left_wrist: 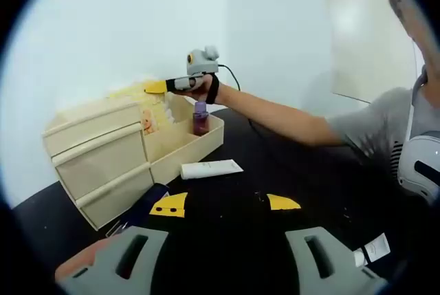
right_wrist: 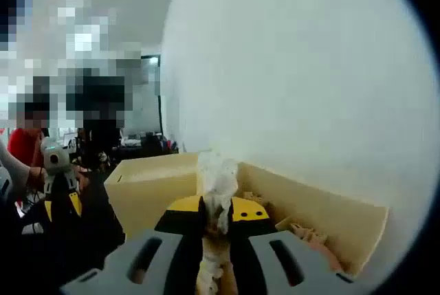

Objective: Open the drawer, pick up the cosmetic bottles from the table one by one, place them into the drawer, release the gripper, close the drawer, and move the gripper away

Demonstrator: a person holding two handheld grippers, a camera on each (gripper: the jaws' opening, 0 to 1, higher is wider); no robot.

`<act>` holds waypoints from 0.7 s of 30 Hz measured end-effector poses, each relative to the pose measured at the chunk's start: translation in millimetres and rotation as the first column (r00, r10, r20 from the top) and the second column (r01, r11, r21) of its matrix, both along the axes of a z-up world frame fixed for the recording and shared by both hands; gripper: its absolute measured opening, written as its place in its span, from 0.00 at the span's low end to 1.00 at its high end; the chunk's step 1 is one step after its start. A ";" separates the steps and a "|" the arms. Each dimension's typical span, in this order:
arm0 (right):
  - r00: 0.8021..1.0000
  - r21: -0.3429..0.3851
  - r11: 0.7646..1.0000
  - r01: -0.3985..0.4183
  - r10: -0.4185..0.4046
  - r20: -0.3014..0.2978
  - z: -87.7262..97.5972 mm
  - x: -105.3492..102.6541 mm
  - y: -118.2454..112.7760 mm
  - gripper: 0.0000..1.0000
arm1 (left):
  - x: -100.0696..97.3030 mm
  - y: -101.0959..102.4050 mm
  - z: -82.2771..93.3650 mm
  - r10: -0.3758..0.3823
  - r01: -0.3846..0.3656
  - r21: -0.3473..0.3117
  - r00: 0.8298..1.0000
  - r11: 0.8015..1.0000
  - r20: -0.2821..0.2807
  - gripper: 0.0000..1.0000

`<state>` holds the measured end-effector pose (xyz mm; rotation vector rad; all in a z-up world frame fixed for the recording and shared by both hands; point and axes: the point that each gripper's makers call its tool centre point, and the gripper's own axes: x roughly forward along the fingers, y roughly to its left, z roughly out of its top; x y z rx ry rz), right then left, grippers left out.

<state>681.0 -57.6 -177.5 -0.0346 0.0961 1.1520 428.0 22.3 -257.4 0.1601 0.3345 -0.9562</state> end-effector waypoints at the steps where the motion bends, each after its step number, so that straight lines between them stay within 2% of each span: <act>1: 1.000 -0.023 1.000 0.005 -0.005 0.022 0.6 1.4 0.0 0.11 | -0.1 0.6 0.1 0.002 -0.002 0.000 1.000 1.000 -0.001 0.37; 3: 0.999 -0.051 0.999 0.015 -0.012 0.044 1.5 2.7 0.7 0.12 | -0.6 1.3 0.1 0.004 -0.004 0.000 1.000 1.000 -0.002 0.37; 6: 0.989 -0.081 0.993 0.086 -0.075 0.127 5.4 8.4 -2.0 0.16 | -0.8 2.1 0.2 0.005 -0.005 0.004 1.000 1.000 -0.001 0.37; 9: 0.986 -0.079 0.992 0.101 -0.089 0.139 10.6 5.0 -6.6 0.17 | 0.3 2.9 0.4 0.009 -0.009 0.002 1.000 1.000 0.000 0.37; 11: 0.983 -0.083 0.989 0.123 -0.110 0.145 11.1 -5.4 -10.4 0.17 | 0.6 3.2 0.2 0.011 -0.011 0.000 1.000 1.000 -0.001 0.37; 14: 0.974 -0.083 0.982 0.169 -0.153 0.167 14.7 -5.6 -16.1 0.17 | 0.4 3.2 -0.7 0.012 -0.012 0.000 1.000 1.000 -0.003 0.37; 18: 0.971 0.004 0.981 0.192 -0.190 0.147 36.4 -5.5 -26.1 0.17 | -0.8 3.1 0.2 0.013 -0.013 0.000 1.000 1.000 -0.002 0.37; 19: 0.960 0.033 0.975 0.222 -0.224 0.170 44.1 -5.9 -30.5 0.17 | -1.5 3.2 0.8 0.012 -0.012 0.000 1.000 1.000 -0.001 0.37; 21: 0.964 0.036 0.969 0.245 -0.248 0.094 41.9 -12.3 -36.0 0.16 | -2.3 3.6 2.4 0.013 -0.013 -0.004 1.000 1.000 0.001 0.37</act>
